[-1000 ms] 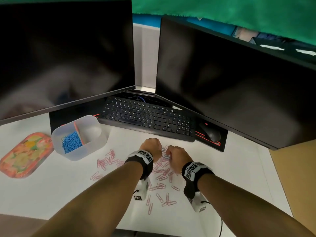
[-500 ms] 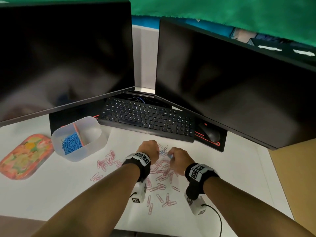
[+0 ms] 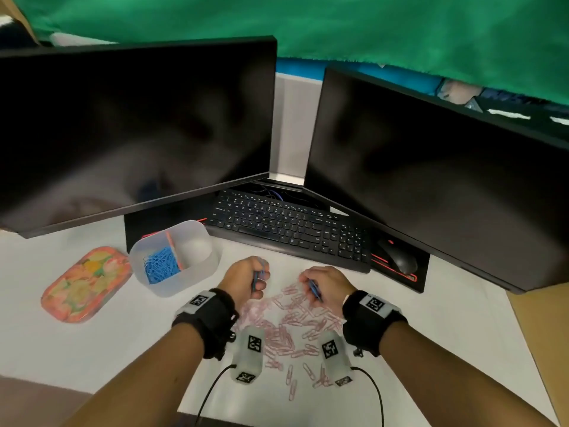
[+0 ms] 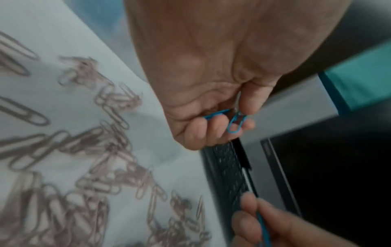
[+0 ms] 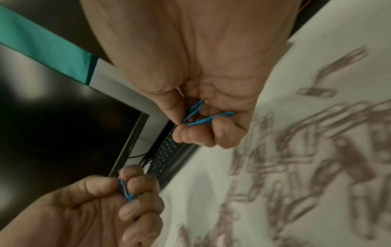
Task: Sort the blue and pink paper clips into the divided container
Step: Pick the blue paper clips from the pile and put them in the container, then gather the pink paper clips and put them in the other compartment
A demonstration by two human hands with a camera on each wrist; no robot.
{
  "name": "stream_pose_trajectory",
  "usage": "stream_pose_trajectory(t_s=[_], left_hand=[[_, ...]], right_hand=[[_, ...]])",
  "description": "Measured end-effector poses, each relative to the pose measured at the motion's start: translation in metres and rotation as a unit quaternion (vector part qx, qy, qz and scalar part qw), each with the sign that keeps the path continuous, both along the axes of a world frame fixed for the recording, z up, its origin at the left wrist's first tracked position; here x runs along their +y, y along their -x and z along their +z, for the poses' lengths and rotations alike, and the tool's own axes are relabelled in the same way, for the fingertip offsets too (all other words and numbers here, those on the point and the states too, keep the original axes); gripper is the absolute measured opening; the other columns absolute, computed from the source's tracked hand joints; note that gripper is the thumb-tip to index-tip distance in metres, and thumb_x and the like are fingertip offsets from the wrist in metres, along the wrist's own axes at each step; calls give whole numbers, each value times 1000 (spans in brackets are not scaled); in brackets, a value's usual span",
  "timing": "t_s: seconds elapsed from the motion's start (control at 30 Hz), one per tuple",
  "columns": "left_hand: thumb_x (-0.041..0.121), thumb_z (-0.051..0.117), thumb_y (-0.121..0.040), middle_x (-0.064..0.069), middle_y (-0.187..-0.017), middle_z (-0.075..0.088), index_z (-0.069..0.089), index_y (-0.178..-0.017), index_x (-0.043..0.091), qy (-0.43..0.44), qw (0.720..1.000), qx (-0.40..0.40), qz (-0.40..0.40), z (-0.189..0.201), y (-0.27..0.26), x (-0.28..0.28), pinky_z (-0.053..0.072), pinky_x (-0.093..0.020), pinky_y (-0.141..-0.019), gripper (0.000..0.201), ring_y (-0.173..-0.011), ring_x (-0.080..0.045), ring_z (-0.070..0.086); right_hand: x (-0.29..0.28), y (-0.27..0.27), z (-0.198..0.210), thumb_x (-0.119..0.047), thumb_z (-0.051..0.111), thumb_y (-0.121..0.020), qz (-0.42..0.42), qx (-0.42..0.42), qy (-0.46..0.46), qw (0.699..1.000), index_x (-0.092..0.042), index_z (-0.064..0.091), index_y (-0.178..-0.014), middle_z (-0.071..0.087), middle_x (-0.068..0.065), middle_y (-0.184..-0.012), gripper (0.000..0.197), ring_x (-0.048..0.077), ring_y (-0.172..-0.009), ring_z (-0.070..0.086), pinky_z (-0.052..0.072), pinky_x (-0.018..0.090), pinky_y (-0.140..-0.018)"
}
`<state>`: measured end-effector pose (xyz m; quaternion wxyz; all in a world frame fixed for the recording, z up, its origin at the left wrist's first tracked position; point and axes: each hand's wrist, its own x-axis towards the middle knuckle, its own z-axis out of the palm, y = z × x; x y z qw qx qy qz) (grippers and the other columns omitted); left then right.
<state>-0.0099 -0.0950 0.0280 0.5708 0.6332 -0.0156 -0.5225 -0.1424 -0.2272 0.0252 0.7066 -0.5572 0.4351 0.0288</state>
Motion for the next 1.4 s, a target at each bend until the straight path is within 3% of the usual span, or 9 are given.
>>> stream_pose_trajectory(t_s=[0.2, 0.47, 0.67, 0.87, 1.0, 1.1, 1.23, 1.3, 1.4], left_hand=[[27, 33, -92, 0, -60, 30, 41, -69, 18, 30, 991, 56, 118, 27, -48, 62, 20, -23, -48, 27, -49, -14, 25], [13, 35, -94, -4, -61, 42, 49, -73, 14, -45, 974, -27, 222, 43, -110, 102, 30, -23, -49, 25, -48, -17, 40], [31, 40, -99, -10, -73, 54, 55, -87, 10, -99, 969, -55, 219, 44, -128, 110, 47, -32, -63, 28, -65, -22, 54], [28, 32, -102, -16, -123, 54, 46, -135, 18, -158, 971, -129, 127, 33, -137, 114, 51, -42, -95, 38, -111, -30, 54], [31, 36, -101, -14, -133, 49, 49, -130, 18, -164, 971, -138, 108, 35, -136, 110, 48, -39, -92, 35, -121, -31, 49], [22, 47, -96, -15, -115, 59, 57, -111, 13, -153, 962, -201, 100, 41, -128, 106, 49, -43, -96, 20, -110, -33, 56], [8, 50, -93, 4, -86, 61, 62, -83, 22, -75, 947, -309, -48, 37, -96, 102, 49, -27, -76, 20, -86, -19, 57], [18, 53, -94, 9, -97, 62, 63, -102, 21, -109, 909, -333, -225, 27, -73, 101, 45, -17, -76, 13, -97, -16, 57], [46, 48, -93, -6, -144, 41, 35, -143, 17, -238, 804, -359, -409, -3, -48, 105, 37, -30, -105, 60, -129, -23, 44]], right_hand=[[56, -76, 33, -10, 48, -95, 118, -30, -4, 993, -6, 64, -91, 53, 4, -61, 17, 16, -49, 45, 34, 23, -44], [122, -177, 56, -14, 39, -97, 214, 2, 44, 976, -14, 52, -95, 50, 4, -66, 13, 16, -53, 45, 35, 24, -47], [146, -215, 61, -11, 38, -97, 228, 37, 86, 969, -13, 52, -78, 53, 6, -70, 23, 17, -59, 52, 47, 31, -58], [148, -226, 60, -17, 43, -92, 251, 57, 160, 953, -9, 63, -109, 59, 9, -86, 27, 21, -74, 55, 52, 34, -75], [140, -217, 56, -14, 43, -90, 234, 18, 178, 956, -24, 57, -70, 55, 2, -72, 26, 20, -72, 53, 52, 42, -85], [117, -187, 57, -8, 45, -91, 211, -20, 192, 958, -14, 66, -99, 65, 9, -95, 23, 21, -89, 59, 50, 40, -91], [68, -106, 35, -16, 45, -96, 201, 50, 315, 926, -15, 55, -125, 60, 2, -124, 31, 17, -109, 57, 45, 29, -95], [49, -58, 14, -22, 45, -96, 181, 112, 362, 908, -15, 46, -133, 53, 5, -134, 38, 21, -117, 54, 43, 33, -102], [32, 12, -18, -35, 44, -97, 129, 209, 401, 883, -14, 25, -147, 19, 12, -157, 58, 24, -144, 21, 20, 35, -118]])
